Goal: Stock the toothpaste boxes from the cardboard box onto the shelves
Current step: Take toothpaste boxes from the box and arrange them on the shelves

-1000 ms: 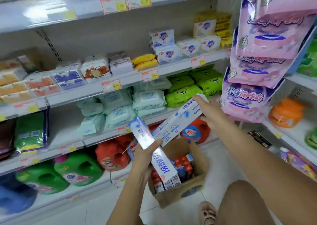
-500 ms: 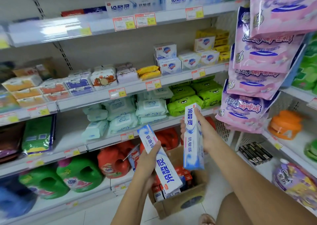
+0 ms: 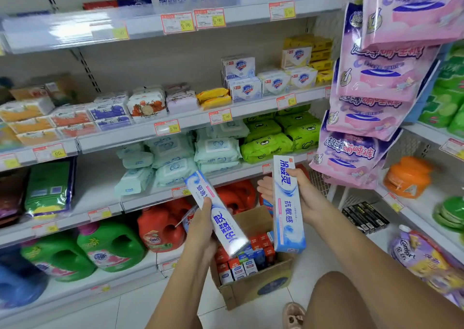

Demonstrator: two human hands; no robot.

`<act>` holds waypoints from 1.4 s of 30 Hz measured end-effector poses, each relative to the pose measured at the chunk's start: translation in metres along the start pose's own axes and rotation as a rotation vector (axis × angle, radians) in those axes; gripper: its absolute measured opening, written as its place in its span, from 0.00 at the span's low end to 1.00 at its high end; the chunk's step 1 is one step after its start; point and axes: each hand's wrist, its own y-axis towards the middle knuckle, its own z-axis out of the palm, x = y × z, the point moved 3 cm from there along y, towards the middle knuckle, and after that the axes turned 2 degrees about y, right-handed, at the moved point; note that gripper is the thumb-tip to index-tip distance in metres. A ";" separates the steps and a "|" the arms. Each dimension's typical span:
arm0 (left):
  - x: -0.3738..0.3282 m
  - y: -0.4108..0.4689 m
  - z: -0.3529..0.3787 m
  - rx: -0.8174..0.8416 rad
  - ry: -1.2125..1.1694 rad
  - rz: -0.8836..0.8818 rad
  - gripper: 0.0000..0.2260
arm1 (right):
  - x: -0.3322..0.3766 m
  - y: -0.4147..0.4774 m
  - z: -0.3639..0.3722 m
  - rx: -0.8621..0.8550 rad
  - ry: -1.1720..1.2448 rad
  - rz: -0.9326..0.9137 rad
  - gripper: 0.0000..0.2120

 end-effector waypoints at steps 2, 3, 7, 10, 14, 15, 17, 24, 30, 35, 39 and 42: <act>0.002 0.000 0.001 0.006 -0.032 0.009 0.11 | 0.002 -0.002 0.000 0.003 -0.025 0.004 0.27; 0.003 0.001 0.001 0.005 -0.053 0.001 0.13 | 0.005 -0.002 0.000 -0.023 -0.057 0.000 0.23; 0.008 0.001 0.000 -0.018 -0.199 -0.041 0.17 | 0.021 0.000 -0.001 -0.151 -0.186 -0.054 0.15; 0.010 0.001 0.000 -0.003 -0.253 -0.063 0.16 | 0.029 0.002 -0.004 -0.187 -0.280 -0.076 0.12; 0.013 -0.005 0.004 0.062 -0.254 -0.106 0.07 | 0.037 0.003 -0.004 -0.129 -0.289 -0.076 0.10; 0.014 -0.007 0.006 0.090 -0.236 -0.105 0.05 | 0.040 0.003 -0.003 -0.122 -0.266 -0.087 0.10; 0.017 -0.008 0.010 0.152 -0.155 -0.092 0.04 | 0.046 0.001 0.000 -0.107 -0.264 -0.104 0.09; -0.004 -0.003 0.031 0.271 0.547 0.046 0.13 | 0.056 -0.005 0.010 -0.032 -0.407 -0.040 0.09; -0.035 -0.009 0.050 0.359 0.873 -0.021 0.11 | 0.070 -0.014 0.022 0.060 -0.837 0.000 0.19; -0.035 -0.019 0.045 0.602 0.908 -0.173 0.05 | 0.087 -0.019 0.021 0.107 -1.125 0.009 0.23; -0.031 -0.029 0.039 0.699 0.845 -0.307 0.06 | 0.083 -0.018 0.012 0.260 -1.056 0.249 0.22; -0.025 -0.034 0.035 0.761 0.887 -0.386 0.07 | 0.073 -0.020 0.001 0.422 -1.090 0.462 0.34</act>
